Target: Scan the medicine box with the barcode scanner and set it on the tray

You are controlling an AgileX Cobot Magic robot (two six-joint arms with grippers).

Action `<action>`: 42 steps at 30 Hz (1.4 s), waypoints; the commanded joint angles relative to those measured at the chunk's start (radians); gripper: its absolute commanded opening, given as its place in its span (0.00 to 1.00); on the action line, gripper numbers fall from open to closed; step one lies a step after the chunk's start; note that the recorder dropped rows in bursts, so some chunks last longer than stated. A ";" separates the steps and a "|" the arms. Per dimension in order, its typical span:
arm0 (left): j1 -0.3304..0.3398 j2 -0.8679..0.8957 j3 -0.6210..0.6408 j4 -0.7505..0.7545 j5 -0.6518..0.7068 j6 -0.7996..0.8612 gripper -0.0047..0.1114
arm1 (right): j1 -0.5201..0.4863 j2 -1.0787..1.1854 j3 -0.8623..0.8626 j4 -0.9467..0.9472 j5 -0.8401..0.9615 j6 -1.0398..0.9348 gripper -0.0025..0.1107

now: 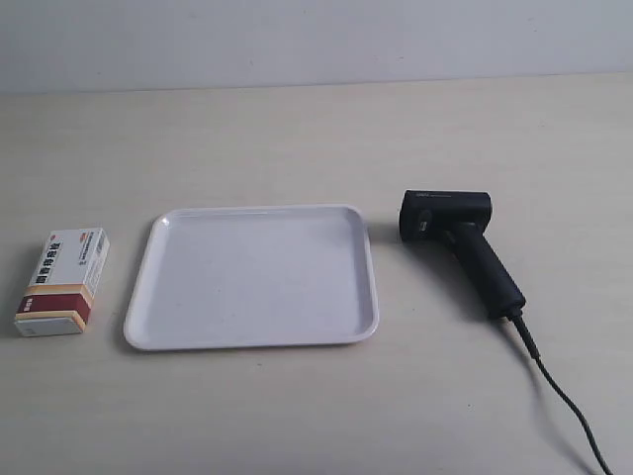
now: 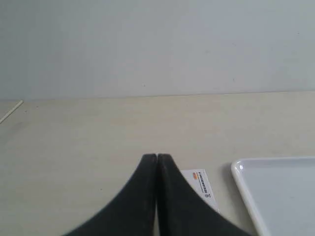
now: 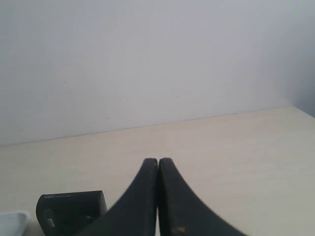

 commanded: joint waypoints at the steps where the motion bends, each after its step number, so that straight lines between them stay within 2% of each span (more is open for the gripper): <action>1: 0.002 -0.006 0.000 0.004 -0.004 0.000 0.06 | -0.005 -0.006 0.005 -0.001 -0.002 -0.002 0.02; 12: 0.002 -0.006 0.000 -0.024 -0.044 -0.027 0.06 | -0.005 -0.006 0.005 -0.004 -0.002 -0.002 0.02; 16: 0.002 -0.006 0.000 -0.098 -0.221 -0.213 0.06 | -0.005 -0.006 0.005 -0.001 -0.002 -0.002 0.02; 20: 0.002 -0.006 0.000 -0.100 -0.422 -0.387 0.06 | -0.005 -0.006 0.005 0.007 -0.003 0.010 0.02; 23: 0.002 -0.006 0.000 -0.100 -0.622 -0.367 0.06 | -0.005 -0.006 0.005 0.076 -0.028 0.055 0.02; 25: 0.007 0.008 -0.003 -0.147 -0.680 -0.247 0.04 | -0.005 -0.006 0.005 0.115 -0.068 0.065 0.02; 28: 0.016 0.135 -0.081 -0.315 -0.640 -0.045 0.04 | -0.005 -0.006 0.005 0.148 -0.077 0.070 0.02; 30: 0.016 0.279 -0.131 -0.358 -0.604 0.047 0.04 | -0.005 -0.006 0.000 0.148 -0.072 0.070 0.02; 35: 0.016 0.699 -0.247 -0.291 -0.463 0.056 0.04 | -0.005 -0.006 -0.014 0.146 -0.054 0.070 0.02; 38: 0.016 0.965 -0.303 -0.216 -0.445 0.056 0.04 | -0.005 -0.006 -0.014 0.146 -0.049 0.070 0.02; 40: 0.008 1.090 -0.322 -0.198 -0.445 0.056 0.08 | -0.005 -0.006 -0.014 0.146 -0.049 0.070 0.02; 42: -0.018 1.226 -0.338 -0.197 -0.459 0.056 0.21 | -0.005 -0.006 -0.014 0.146 -0.049 0.070 0.02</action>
